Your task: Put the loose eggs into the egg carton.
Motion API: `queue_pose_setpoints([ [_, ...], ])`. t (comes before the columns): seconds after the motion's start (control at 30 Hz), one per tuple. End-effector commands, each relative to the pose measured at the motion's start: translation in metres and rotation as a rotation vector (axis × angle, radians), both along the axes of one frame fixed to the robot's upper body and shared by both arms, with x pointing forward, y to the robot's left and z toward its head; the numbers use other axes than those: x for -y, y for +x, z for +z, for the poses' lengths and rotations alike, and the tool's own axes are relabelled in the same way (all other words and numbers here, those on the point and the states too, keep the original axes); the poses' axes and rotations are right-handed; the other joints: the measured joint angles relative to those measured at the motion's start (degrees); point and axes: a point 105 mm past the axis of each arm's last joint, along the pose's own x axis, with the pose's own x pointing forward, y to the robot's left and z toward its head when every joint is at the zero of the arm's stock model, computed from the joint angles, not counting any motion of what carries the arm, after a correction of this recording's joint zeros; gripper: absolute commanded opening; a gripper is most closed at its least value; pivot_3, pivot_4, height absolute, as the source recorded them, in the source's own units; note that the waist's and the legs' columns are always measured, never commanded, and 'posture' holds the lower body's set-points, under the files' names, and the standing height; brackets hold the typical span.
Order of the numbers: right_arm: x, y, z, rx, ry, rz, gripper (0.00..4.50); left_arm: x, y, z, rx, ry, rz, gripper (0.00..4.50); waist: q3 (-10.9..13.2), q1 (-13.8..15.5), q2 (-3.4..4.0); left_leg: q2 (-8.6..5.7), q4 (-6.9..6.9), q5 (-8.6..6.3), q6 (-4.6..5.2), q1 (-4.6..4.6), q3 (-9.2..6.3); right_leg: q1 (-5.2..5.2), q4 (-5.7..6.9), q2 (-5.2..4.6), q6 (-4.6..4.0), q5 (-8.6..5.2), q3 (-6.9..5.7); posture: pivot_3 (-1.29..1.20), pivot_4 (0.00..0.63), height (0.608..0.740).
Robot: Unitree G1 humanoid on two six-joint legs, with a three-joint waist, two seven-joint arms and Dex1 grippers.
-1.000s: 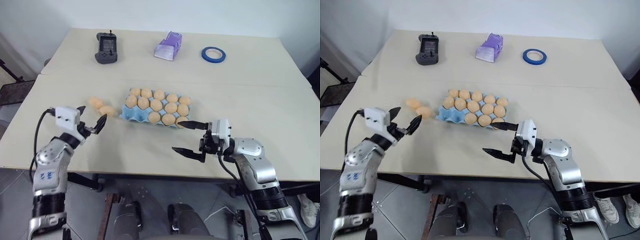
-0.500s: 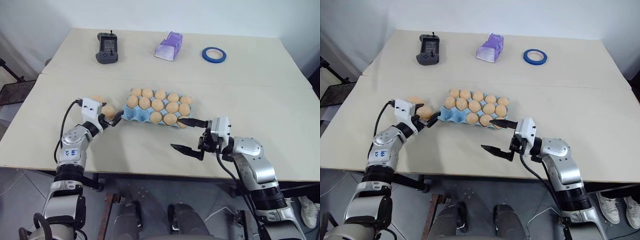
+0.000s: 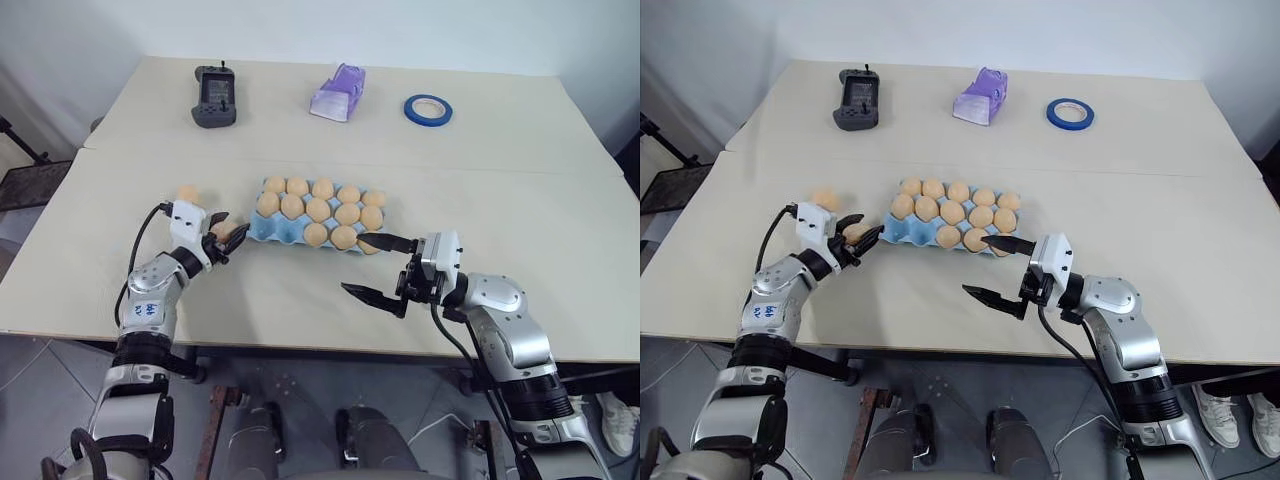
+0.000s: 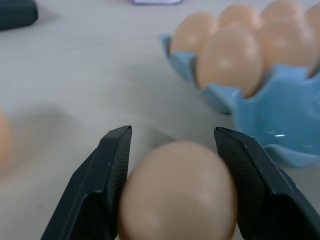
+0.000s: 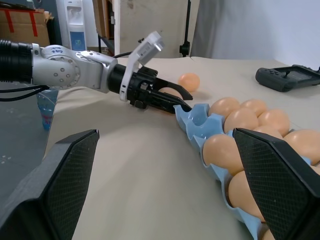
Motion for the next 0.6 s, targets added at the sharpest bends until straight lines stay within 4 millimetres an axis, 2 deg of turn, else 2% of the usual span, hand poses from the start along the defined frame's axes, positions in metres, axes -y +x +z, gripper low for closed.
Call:
queue_pose_setpoints([
  [0.03, 0.0, -0.003, 0.011, 0.045, 0.012, -0.002, 4.5, 0.03, -0.007, 0.042, 0.128, -0.003, -0.138, 2.74, 0.0, 0.1, 0.0, 0.0, 0.0, 0.0, 0.0, 0.0, 0.0, 0.0, 0.0, 0.0, 0.0, 0.0, 0.0, 0.0, 0.15, 0.74],
  [0.1, 0.001, -0.002, 0.012, 0.047, 0.01, -0.008, 4.5, 0.048, -0.008, 0.049, 0.13, -0.009, -0.195, 2.74, 0.0, 0.4, 0.0, -0.01, 0.06, 0.0, -0.01, 0.0, -0.01, 0.05, 0.02, -0.01, 0.0, 0.0, -0.02, 0.0, 0.15, 0.74],
  [0.23, 0.002, -0.001, 0.012, 0.052, 0.006, -0.022, 4.5, 0.083, -0.004, 0.05, 0.115, 0.008, -0.294, 2.74, 0.0, 0.8, 0.0, -0.06, 0.15, -0.01, 0.03, 0.0, 0.01, 0.08, 0.01, -0.02, 0.1, 0.06, 0.02, 0.0, 0.15, 0.74],
  [0.4, 0.003, 0.0, 0.013, 0.059, 0.011, -0.044, 4.5, 0.102, 0.004, 0.04, 0.075, 0.041, -0.338, 2.74, 0.0, 0.7, 0.0, -0.04, 0.16, 0.01, 0.06, 0.0, 0.02, 0.04, 0.0, 0.02, 0.12, 0.07, 0.07, 0.0, 0.15, 0.74],
  [0.5, 0.004, -0.001, 0.013, 0.061, 0.017, -0.06, 4.5, 0.107, 0.006, 0.037, 0.061, 0.037, -0.357, 3.36, 0.0, 0.7, 0.0, 0.02, 0.14, 0.09, 0.17, 0.0, 0.0, 0.02, 0.0, 0.09, 0.1, 0.05, 0.06, 0.0, 0.15, 0.74],
  [0.6, 0.005, -0.002, 0.012, 0.061, 0.02, -0.067, 4.5, 0.102, 0.006, 0.038, 0.075, 0.041, -0.342, 4.26, 0.0, 0.7, 0.0, 0.03, 0.13, 0.1, 0.16, -0.02, 0.0, 0.01, -0.02, 0.08, 0.09, 0.05, 0.07, 0.0, 0.15, 0.74],
])
